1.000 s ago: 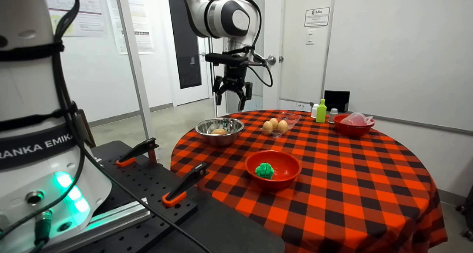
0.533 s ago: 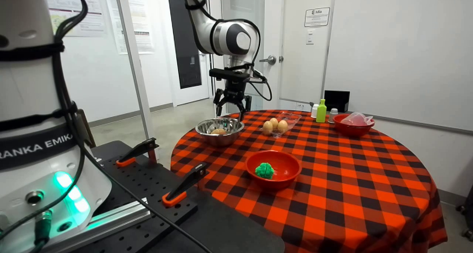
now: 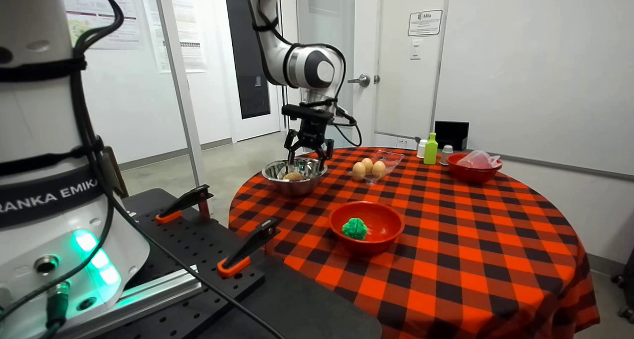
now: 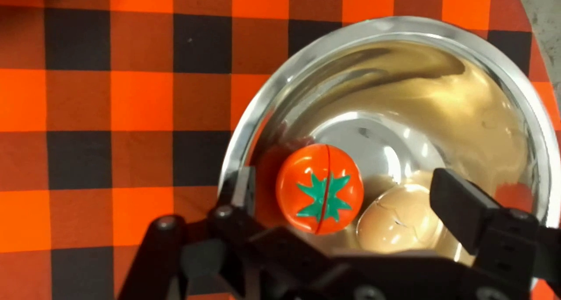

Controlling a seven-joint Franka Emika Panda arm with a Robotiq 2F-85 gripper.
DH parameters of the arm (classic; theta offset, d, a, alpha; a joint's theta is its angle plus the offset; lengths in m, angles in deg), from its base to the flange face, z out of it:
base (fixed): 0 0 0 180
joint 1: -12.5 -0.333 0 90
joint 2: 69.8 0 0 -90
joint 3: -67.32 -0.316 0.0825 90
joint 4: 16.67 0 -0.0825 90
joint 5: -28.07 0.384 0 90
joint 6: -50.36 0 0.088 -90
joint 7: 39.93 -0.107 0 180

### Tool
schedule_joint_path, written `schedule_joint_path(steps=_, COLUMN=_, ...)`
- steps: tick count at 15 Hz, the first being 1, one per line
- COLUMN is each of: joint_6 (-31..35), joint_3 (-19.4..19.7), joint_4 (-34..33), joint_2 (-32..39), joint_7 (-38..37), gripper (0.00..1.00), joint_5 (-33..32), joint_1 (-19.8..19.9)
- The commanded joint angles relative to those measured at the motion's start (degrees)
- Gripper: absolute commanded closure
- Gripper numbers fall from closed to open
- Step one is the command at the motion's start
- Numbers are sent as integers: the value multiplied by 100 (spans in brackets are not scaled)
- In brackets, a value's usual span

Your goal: Remove the tomato from the bowl and put it on the table

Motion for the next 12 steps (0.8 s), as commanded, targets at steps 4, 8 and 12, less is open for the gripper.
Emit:
schedule_joint_path(steps=4, joint_6=-164, joint_3=-65, joint_4=-440, joint_2=396, joint_7=75, gripper=0, joint_5=-77, joint_1=-46)
schedule_joint_path(steps=8, joint_6=-201, joint_3=-73, joint_4=-562, joint_2=549, joint_7=82, gripper=0, joint_5=-85, joint_1=-60)
schedule_joint_path(steps=12, joint_6=-238, joint_3=-82, joint_4=-668, joint_2=680, joint_7=97, gripper=0, joint_5=-110, joint_1=-89)
